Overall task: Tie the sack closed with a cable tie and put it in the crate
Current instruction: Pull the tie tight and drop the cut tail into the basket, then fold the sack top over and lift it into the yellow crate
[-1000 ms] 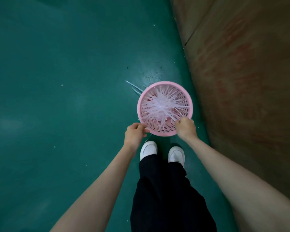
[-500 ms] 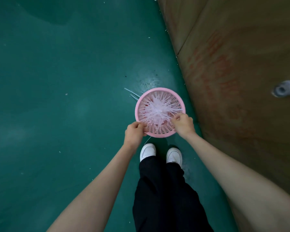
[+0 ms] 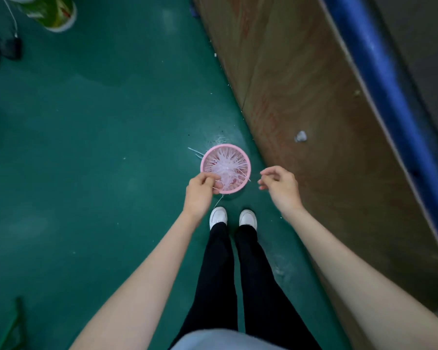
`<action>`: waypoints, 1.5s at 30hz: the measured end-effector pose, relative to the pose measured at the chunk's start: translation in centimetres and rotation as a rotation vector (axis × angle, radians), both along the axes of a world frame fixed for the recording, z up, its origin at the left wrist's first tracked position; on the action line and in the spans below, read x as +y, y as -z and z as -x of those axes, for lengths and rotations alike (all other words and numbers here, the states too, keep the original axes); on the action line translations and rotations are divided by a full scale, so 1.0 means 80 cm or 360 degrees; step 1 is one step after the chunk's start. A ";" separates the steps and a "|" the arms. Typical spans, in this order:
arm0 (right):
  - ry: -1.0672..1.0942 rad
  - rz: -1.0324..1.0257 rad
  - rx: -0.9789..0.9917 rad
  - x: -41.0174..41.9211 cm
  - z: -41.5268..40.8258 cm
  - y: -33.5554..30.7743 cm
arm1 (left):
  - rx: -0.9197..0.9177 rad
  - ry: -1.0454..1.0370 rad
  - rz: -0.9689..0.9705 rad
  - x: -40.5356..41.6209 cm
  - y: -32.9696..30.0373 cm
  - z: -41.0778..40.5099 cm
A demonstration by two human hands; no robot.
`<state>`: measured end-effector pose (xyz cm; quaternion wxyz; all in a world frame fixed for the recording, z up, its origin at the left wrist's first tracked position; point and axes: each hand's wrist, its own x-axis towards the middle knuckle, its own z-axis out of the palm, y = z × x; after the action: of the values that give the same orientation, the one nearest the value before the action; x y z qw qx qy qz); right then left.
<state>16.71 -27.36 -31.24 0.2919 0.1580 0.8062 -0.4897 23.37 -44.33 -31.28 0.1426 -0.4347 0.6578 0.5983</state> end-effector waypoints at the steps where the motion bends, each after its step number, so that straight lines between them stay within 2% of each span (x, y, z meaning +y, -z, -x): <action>1: 0.0036 0.0021 0.0030 0.008 -0.005 -0.024 | 0.0041 0.0019 0.0015 0.004 -0.023 -0.003; 6: 0.0136 0.0062 0.0251 0.042 -0.019 -0.114 | 0.0220 0.0135 0.0060 0.022 -0.101 -0.011; 16: 0.0521 0.0015 0.0707 0.091 -0.044 -0.240 | 0.0652 0.0877 0.0215 0.068 -0.227 0.041; 24: 0.0828 -0.0108 0.1031 0.135 -0.057 -0.290 | 0.1016 0.1334 0.0253 0.113 -0.285 0.100; 33: 0.1168 -0.0417 0.1230 0.234 -0.091 -0.318 | 0.1170 0.1783 0.0229 0.201 -0.307 0.132; 38: 0.1353 -0.0524 0.1306 0.302 -0.105 -0.326 | 0.1248 0.1918 0.0143 0.278 -0.314 0.137; 45: 0.1351 -0.0657 0.1354 0.400 -0.096 -0.333 | 0.1322 0.1959 0.0108 0.395 -0.321 0.143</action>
<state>24.39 4.65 -4.56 -0.3100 0.3087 0.7966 -0.4172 11.91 -12.72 -5.63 0.1781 0.2705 0.8002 0.5047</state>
